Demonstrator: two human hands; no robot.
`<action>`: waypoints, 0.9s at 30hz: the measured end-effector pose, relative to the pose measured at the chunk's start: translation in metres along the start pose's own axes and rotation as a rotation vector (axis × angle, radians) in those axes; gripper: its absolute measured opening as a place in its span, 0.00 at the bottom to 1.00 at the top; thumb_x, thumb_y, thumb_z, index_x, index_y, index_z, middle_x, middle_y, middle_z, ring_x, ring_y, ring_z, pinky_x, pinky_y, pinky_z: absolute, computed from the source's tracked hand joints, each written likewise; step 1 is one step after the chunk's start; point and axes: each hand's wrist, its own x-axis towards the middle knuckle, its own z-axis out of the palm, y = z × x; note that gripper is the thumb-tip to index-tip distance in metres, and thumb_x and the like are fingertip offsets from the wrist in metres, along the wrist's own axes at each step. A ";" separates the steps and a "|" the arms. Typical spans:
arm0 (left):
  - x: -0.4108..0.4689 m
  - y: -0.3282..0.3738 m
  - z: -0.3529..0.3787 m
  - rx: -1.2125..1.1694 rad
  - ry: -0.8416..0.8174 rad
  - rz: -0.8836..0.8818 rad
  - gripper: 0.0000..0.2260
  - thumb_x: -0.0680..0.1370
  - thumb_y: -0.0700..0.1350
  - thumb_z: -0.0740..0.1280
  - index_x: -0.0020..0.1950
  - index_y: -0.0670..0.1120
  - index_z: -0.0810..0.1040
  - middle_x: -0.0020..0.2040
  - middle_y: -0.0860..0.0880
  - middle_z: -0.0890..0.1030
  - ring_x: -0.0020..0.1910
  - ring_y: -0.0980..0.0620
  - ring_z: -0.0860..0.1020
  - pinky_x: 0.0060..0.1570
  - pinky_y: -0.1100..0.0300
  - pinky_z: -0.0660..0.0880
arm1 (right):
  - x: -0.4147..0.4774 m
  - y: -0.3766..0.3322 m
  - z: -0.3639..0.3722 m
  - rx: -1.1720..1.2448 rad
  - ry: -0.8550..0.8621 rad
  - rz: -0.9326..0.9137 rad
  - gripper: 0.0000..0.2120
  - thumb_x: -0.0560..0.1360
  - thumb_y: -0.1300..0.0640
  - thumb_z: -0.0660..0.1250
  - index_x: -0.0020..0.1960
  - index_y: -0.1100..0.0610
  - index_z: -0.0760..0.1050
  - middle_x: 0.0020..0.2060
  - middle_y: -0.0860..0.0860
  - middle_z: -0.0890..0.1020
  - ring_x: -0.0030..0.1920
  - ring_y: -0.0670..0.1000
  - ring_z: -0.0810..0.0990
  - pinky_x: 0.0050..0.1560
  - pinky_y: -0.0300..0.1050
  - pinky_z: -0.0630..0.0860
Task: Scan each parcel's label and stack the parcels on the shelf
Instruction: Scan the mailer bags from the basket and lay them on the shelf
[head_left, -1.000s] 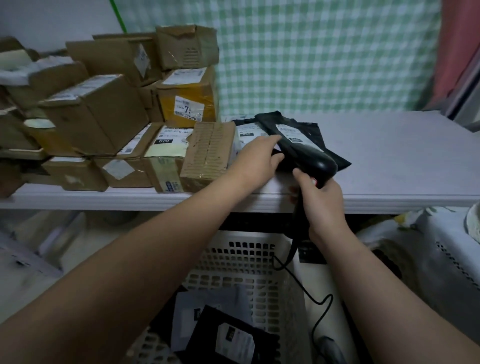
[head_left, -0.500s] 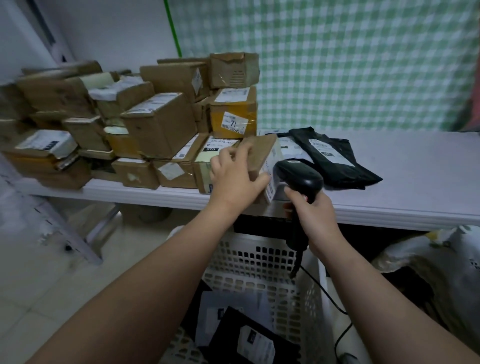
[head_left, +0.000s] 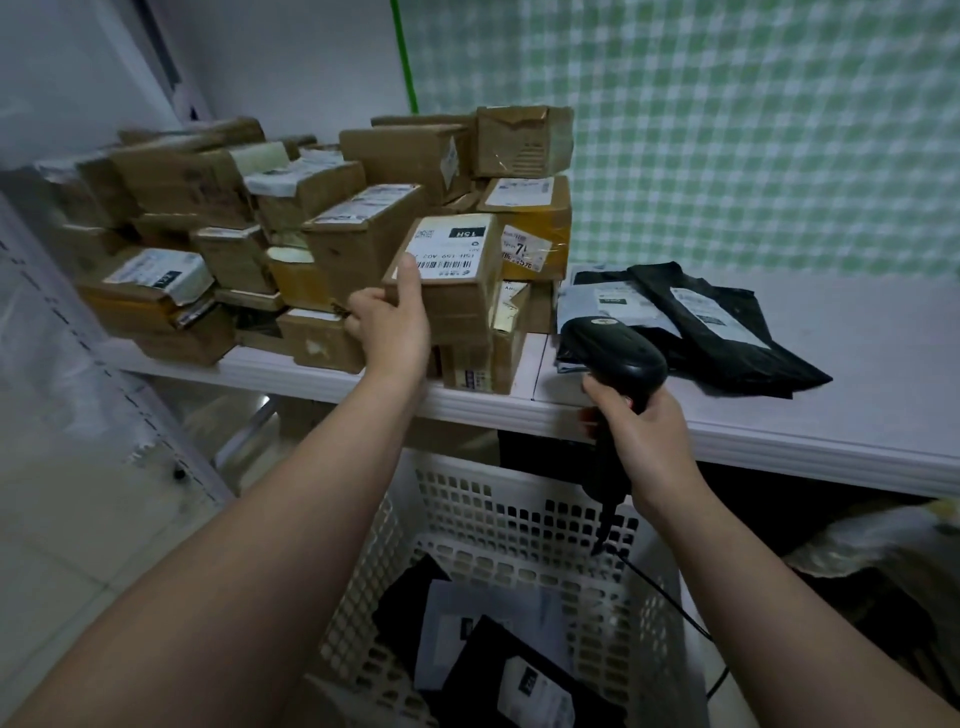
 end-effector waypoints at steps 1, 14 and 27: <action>-0.001 0.000 -0.001 0.021 0.001 0.037 0.23 0.77 0.65 0.59 0.59 0.47 0.64 0.65 0.44 0.65 0.60 0.46 0.71 0.62 0.51 0.70 | 0.000 0.000 0.001 -0.005 -0.006 -0.001 0.14 0.74 0.52 0.72 0.58 0.53 0.77 0.48 0.53 0.83 0.52 0.55 0.82 0.60 0.58 0.77; -0.018 -0.005 -0.004 0.396 -0.098 0.710 0.22 0.74 0.47 0.72 0.66 0.47 0.71 0.64 0.46 0.61 0.58 0.56 0.64 0.62 0.68 0.62 | -0.001 0.003 0.006 -0.021 -0.061 -0.005 0.10 0.76 0.56 0.70 0.56 0.52 0.76 0.49 0.55 0.83 0.49 0.54 0.82 0.54 0.48 0.79; 0.009 0.011 0.005 0.923 -0.233 1.022 0.25 0.76 0.60 0.65 0.70 0.54 0.69 0.66 0.47 0.69 0.68 0.45 0.64 0.70 0.44 0.52 | 0.005 0.007 0.012 -0.019 -0.050 -0.014 0.09 0.74 0.54 0.72 0.53 0.50 0.78 0.47 0.54 0.83 0.52 0.57 0.82 0.58 0.56 0.78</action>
